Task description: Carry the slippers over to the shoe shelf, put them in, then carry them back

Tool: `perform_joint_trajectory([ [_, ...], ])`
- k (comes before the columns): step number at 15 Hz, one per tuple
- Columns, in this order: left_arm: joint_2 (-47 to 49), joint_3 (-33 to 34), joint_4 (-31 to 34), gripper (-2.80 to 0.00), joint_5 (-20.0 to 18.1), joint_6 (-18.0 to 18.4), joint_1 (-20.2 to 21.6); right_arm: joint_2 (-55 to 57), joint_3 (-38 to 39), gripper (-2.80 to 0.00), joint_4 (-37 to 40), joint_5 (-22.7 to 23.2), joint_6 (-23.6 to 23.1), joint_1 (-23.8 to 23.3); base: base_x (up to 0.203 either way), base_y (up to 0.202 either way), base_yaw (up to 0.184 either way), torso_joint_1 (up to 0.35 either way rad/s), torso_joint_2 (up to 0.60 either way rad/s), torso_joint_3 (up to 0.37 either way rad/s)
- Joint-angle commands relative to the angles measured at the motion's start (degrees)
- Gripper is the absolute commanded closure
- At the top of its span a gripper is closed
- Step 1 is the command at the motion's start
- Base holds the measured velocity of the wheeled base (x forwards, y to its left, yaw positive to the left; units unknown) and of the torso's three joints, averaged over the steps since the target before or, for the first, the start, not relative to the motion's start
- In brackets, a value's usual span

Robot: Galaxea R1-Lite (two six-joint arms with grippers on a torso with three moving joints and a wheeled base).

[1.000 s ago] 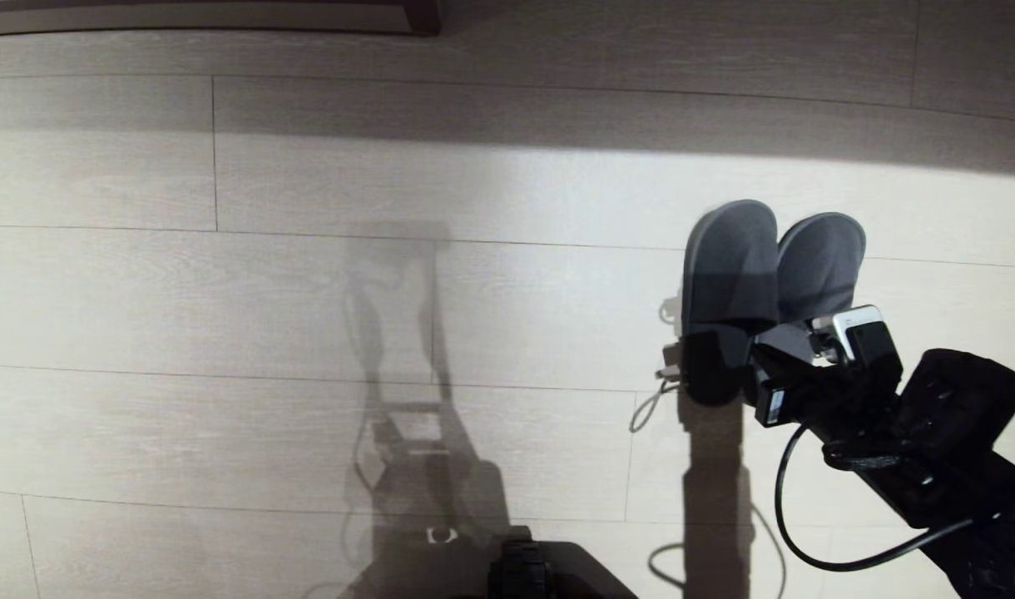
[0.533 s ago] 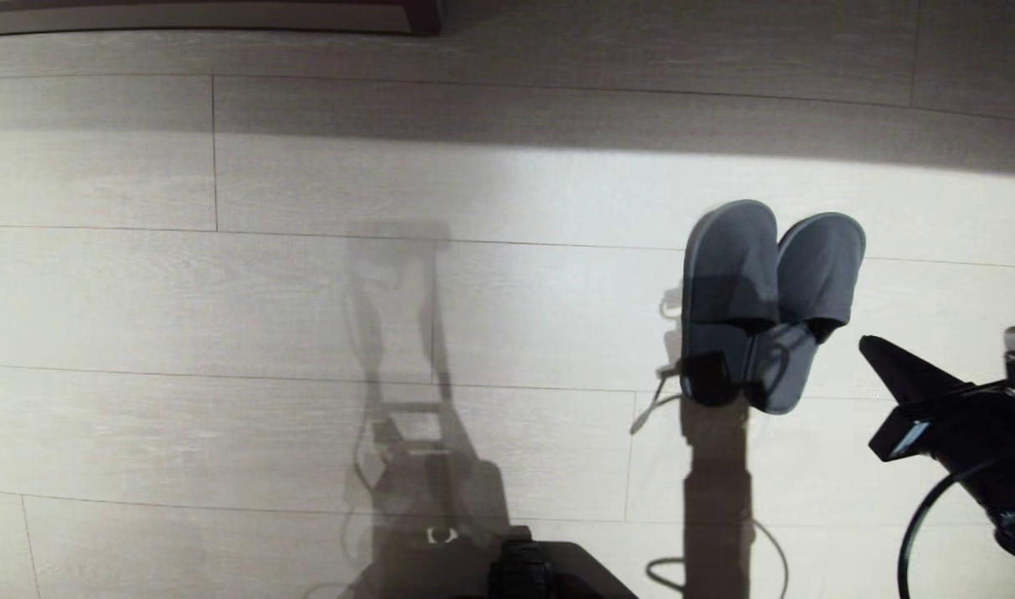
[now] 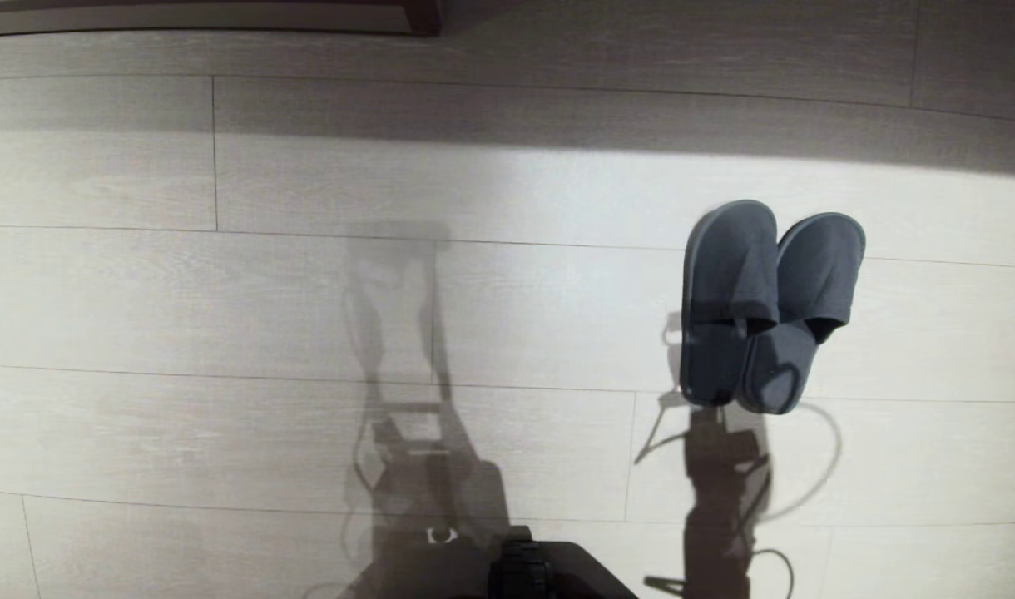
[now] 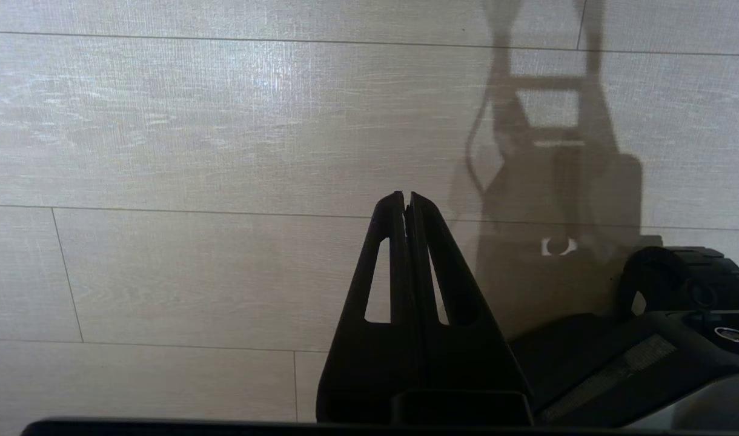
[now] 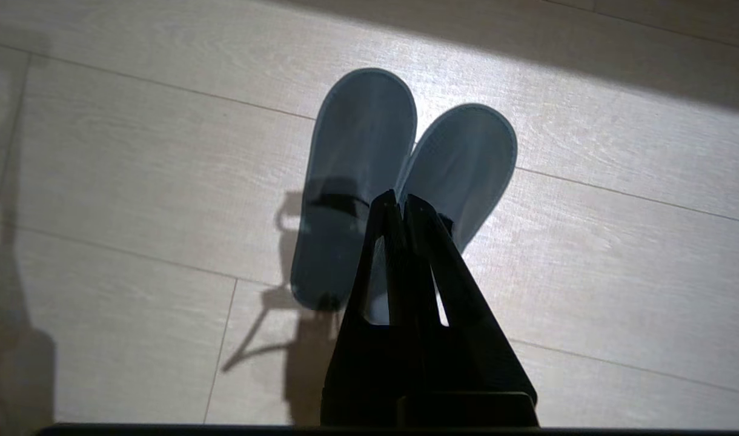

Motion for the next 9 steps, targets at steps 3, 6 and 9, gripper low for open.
perform_joint_trajectory([
  [3,0.03,0.00,0.01,0.00,0.01,-0.11,-0.01,-21.46,0.10,0.00,23.24,0.20,1.63,-3.47,0.000,0.000,0.000,0.000,0.00,0.000],
  [6,0.05,0.00,-0.02,0.00,0.01,-0.11,0.02,-27.13,1.75,0.00,28.94,0.27,4.48,-6.63,0.000,0.000,0.000,0.000,0.00,0.000],
  [9,0.05,0.00,0.00,0.00,0.01,-0.11,0.05,-37.90,1.67,0.00,40.92,3.11,4.68,-7.79,0.000,0.000,0.000,0.000,0.00,0.000],
])
